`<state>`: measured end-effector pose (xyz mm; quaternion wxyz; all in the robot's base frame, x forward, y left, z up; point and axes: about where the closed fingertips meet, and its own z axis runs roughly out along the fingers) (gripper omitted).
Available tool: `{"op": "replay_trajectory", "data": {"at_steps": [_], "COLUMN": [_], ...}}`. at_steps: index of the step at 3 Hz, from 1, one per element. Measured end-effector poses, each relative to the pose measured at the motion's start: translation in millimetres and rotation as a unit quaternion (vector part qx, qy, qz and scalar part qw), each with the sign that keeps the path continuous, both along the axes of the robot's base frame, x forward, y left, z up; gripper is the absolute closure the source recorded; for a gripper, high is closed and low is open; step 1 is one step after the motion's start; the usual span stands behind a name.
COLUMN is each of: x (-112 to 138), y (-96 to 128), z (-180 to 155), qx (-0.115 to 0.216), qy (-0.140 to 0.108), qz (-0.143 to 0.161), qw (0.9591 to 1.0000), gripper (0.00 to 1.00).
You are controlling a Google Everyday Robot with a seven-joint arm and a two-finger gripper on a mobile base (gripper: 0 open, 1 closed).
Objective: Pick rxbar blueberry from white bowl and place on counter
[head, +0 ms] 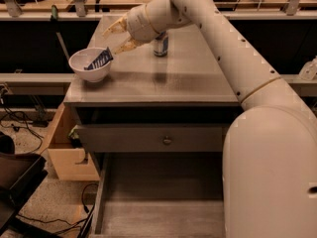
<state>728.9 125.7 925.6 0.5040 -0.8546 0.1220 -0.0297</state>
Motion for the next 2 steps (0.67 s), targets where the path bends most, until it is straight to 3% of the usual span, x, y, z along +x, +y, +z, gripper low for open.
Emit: {"op": "replay_trajectory", "data": {"at_steps": [1,2], "x": [-2.0,-3.8], "y": [0.3,-1.2], "z": [-2.1,-3.4], "qx": [0.0,-0.003], "qy": [0.003,0.005], "qz": [0.003,0.005], "qw": [1.0,1.0], "gripper": [0.35,0.29]}}
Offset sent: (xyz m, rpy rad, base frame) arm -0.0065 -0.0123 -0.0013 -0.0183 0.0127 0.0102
